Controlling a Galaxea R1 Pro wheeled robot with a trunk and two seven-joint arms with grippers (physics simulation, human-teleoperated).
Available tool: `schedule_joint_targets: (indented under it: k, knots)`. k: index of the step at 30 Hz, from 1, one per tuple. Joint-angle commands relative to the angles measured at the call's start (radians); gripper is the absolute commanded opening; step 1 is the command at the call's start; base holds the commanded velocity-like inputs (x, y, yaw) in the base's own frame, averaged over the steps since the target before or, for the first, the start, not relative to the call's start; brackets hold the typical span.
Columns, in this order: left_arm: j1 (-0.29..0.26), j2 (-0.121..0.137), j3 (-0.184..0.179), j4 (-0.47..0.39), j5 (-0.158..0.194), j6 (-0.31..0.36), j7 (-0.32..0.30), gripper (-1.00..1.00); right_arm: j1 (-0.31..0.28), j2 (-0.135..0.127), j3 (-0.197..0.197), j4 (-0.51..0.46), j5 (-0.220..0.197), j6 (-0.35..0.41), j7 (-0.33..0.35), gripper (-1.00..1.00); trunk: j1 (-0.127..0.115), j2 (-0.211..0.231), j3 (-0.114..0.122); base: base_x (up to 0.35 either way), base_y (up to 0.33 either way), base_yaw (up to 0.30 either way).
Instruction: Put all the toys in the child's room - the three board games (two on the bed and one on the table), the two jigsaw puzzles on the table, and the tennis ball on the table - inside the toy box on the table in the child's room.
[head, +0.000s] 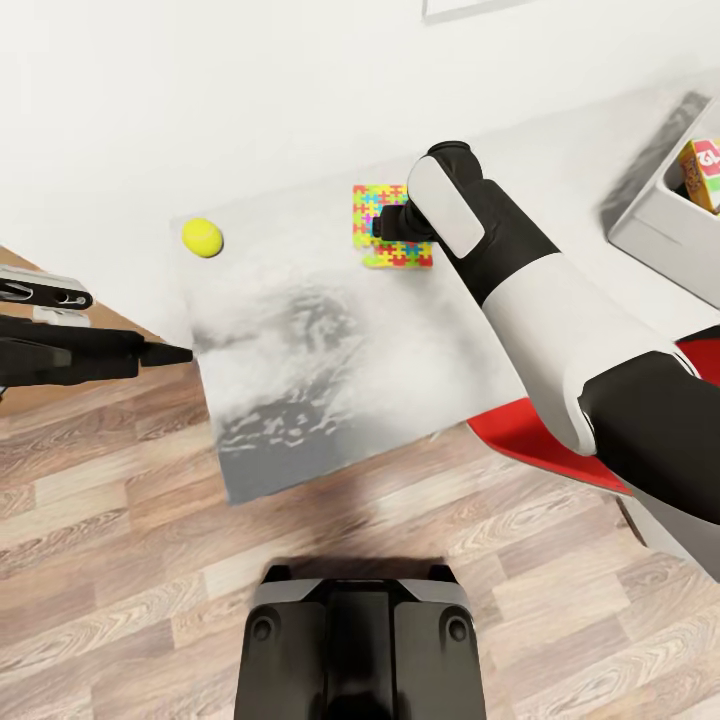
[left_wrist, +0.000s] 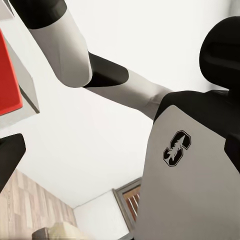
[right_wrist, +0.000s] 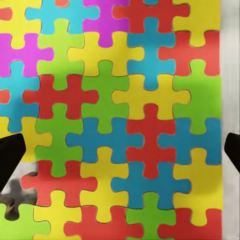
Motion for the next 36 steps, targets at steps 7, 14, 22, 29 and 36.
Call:
schedule_joint_targets:
  k: [7, 14, 22, 29, 36]
  knots:
    - [-0.002, 0.001, -0.004, 0.002, 0.001, 0.011, -0.005, 1.00, 0.000, 0.000, 0.004, 0.020, -0.043, -0.007, -0.008, 1.00, 0.001, -0.001, -0.001, -0.146, 0.172, 0.000]
    - [-0.002, 0.001, -0.004, 0.003, 0.001, 0.010, -0.005, 1.00, 0.000, 0.000, 0.004, 0.020, -0.043, -0.005, -0.007, 1.00, 0.001, -0.001, -0.001, -0.051, 0.021, 0.000]
    - [-0.002, 0.001, -0.003, 0.003, 0.001, 0.010, -0.005, 1.00, 0.000, 0.000, 0.004, 0.020, -0.043, -0.005, -0.007, 1.00, 0.001, -0.001, -0.001, -0.049, 0.001, 0.000]
    - [-0.002, 0.000, -0.003, 0.003, 0.001, 0.010, -0.005, 1.00, 0.000, 0.000, 0.004, 0.020, -0.043, -0.004, -0.007, 1.00, 0.001, -0.001, -0.001, -0.031, 0.006, 0.000]
    - [-0.002, 0.000, -0.004, 0.014, 0.001, 0.009, -0.005, 1.00, 0.000, 0.000, 0.004, 0.020, -0.043, -0.004, -0.007, 1.00, 0.001, -0.001, -0.001, -0.059, 0.027, 0.000]
